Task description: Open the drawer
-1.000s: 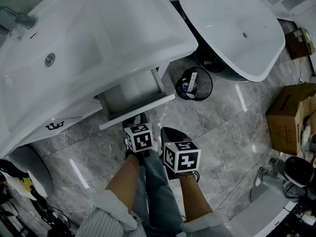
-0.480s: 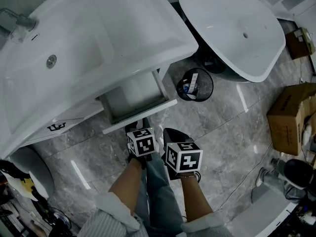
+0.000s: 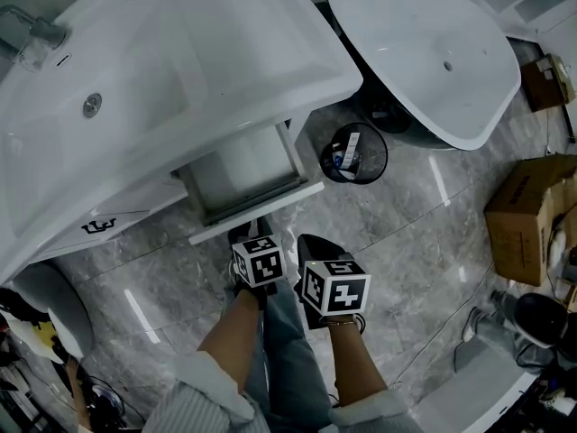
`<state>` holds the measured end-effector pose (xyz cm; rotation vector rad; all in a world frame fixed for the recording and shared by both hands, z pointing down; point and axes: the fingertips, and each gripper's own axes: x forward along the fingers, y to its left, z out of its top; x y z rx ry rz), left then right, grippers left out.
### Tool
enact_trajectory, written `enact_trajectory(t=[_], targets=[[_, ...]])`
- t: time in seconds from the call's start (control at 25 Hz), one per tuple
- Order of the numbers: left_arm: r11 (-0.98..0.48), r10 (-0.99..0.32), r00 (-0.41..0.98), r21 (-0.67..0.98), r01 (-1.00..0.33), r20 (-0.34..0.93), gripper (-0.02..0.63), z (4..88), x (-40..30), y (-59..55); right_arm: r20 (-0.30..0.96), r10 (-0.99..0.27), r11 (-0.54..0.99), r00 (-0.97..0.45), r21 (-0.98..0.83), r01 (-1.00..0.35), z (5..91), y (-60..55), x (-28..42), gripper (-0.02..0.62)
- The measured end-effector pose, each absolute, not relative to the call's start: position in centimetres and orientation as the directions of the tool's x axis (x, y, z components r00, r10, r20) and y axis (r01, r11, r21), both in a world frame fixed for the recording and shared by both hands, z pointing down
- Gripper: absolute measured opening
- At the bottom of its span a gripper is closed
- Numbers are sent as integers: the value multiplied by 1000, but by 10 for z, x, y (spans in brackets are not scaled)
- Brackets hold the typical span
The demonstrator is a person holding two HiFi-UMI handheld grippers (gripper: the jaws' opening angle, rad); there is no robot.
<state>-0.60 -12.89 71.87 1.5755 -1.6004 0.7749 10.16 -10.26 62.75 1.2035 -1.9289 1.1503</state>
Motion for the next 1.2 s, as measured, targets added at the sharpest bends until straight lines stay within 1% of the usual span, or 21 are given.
enact_trajectory(t=[0.52, 0.76, 0.96, 1.2], targets=[[38, -554, 51, 87, -995, 831, 101, 719, -5, -131, 825, -378, 229, -420, -356, -906, 636, -98, 102, 9], [25, -532, 69, 97, -995, 844, 95, 722, -6, -117, 824, -377, 237, -423, -356, -904, 633, -101, 100, 9], [-49, -534, 122, 114, -992, 837, 95, 710, 0, -112, 821, -385, 235, -420, -353, -906, 626, -103, 97, 9], [-142, -506, 204, 153, -978, 838, 80, 681, 3, -106, 810, -404, 253, -424, -347, -903, 601, -110, 88, 9]])
